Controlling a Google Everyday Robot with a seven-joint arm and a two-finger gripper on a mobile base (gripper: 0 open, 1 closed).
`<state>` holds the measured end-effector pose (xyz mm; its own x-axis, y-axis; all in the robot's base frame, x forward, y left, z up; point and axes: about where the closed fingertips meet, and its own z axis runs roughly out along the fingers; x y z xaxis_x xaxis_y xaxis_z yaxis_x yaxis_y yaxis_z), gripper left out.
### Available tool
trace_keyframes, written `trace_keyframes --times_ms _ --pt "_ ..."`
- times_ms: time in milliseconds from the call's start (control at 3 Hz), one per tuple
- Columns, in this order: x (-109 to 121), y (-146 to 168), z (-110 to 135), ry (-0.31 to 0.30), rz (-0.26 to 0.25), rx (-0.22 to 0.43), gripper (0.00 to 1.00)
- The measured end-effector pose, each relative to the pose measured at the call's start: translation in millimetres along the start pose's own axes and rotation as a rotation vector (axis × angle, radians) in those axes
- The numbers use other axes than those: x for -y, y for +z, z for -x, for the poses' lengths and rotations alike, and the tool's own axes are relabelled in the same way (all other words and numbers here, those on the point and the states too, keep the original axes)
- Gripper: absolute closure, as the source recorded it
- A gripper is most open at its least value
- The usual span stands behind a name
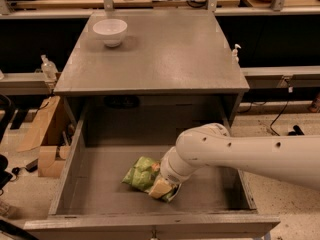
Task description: Pick green jalapeno chip bag from top drawer and place on counter
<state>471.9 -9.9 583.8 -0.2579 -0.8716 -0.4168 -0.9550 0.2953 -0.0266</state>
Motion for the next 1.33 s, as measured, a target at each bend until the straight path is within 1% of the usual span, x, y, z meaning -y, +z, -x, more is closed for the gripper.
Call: trace_keyframes --times_ms 333,667,1000,1333 --pt "0 -7 3 0.000 0.000 0.000 0.87" --pt "2 -30 18 -0.025 0.001 0.022 1.00" --pt "16 -121 66 -0.085 -0.019 0.111 1.00" --pt "34 -198 97 -0.112 -0.006 0.178 1.00"
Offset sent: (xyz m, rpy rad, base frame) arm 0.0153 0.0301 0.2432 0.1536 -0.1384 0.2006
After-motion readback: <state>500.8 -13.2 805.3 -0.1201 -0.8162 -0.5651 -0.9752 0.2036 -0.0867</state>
